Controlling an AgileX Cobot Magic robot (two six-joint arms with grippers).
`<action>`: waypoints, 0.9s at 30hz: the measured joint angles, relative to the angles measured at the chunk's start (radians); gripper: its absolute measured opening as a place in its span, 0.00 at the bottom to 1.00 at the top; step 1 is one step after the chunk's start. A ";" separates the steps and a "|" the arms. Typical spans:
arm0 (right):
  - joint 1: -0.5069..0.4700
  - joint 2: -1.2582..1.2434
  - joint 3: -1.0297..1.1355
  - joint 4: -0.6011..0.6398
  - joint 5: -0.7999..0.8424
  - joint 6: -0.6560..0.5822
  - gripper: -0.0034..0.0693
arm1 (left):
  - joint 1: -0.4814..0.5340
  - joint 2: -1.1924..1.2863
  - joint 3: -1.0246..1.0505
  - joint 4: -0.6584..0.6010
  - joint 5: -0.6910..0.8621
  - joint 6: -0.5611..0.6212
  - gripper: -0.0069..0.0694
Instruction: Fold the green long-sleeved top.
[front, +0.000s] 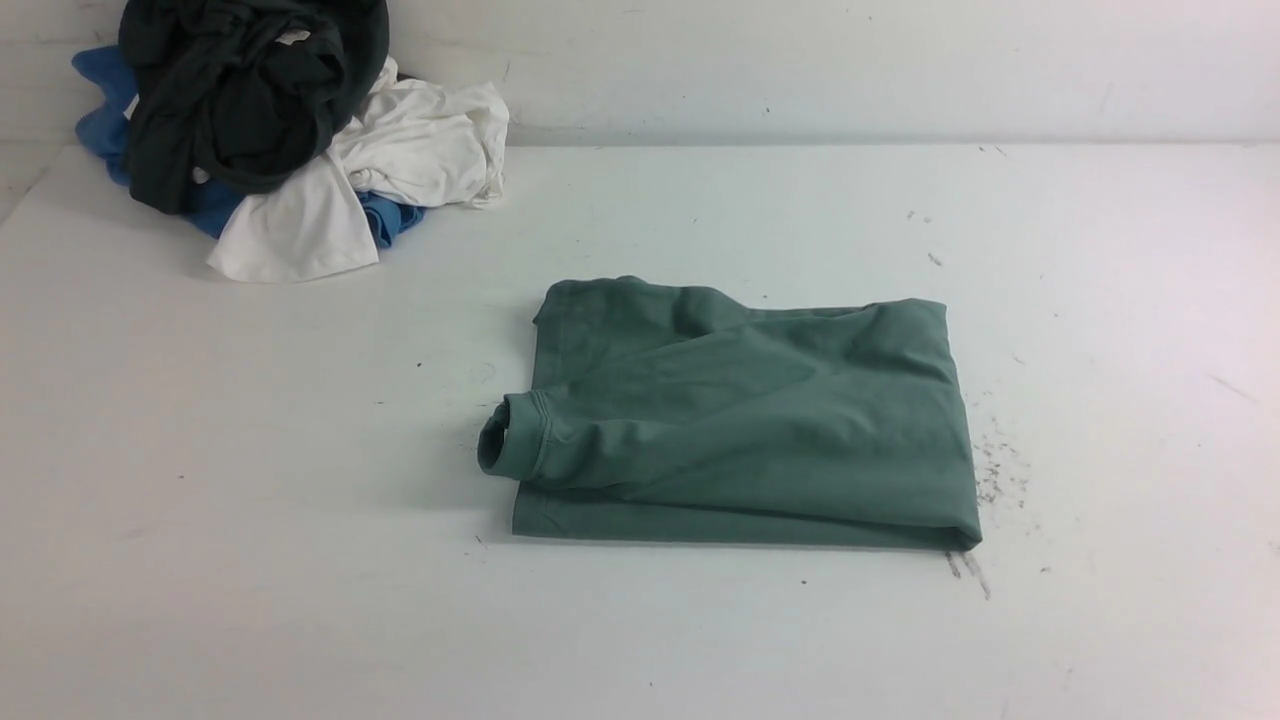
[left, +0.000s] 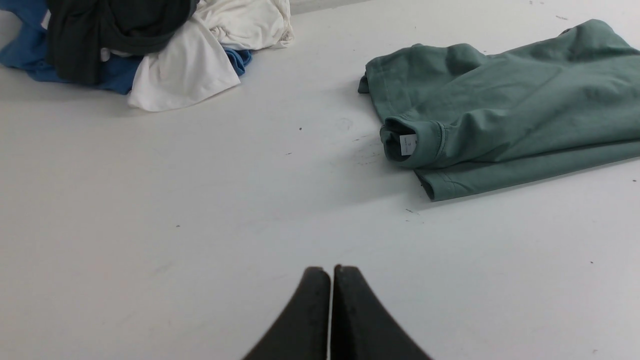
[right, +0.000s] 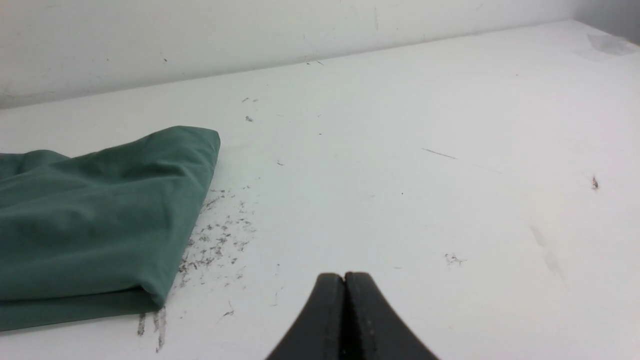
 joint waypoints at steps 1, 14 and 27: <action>0.000 0.000 0.000 0.000 0.000 0.000 0.03 | 0.000 0.000 0.000 0.000 0.000 0.000 0.08; 0.000 0.000 0.000 0.000 0.000 0.000 0.03 | 0.000 0.000 0.002 0.002 -0.003 0.000 0.08; 0.000 0.000 0.000 0.002 0.001 0.000 0.03 | 0.151 -0.063 0.328 -0.049 -0.550 0.009 0.08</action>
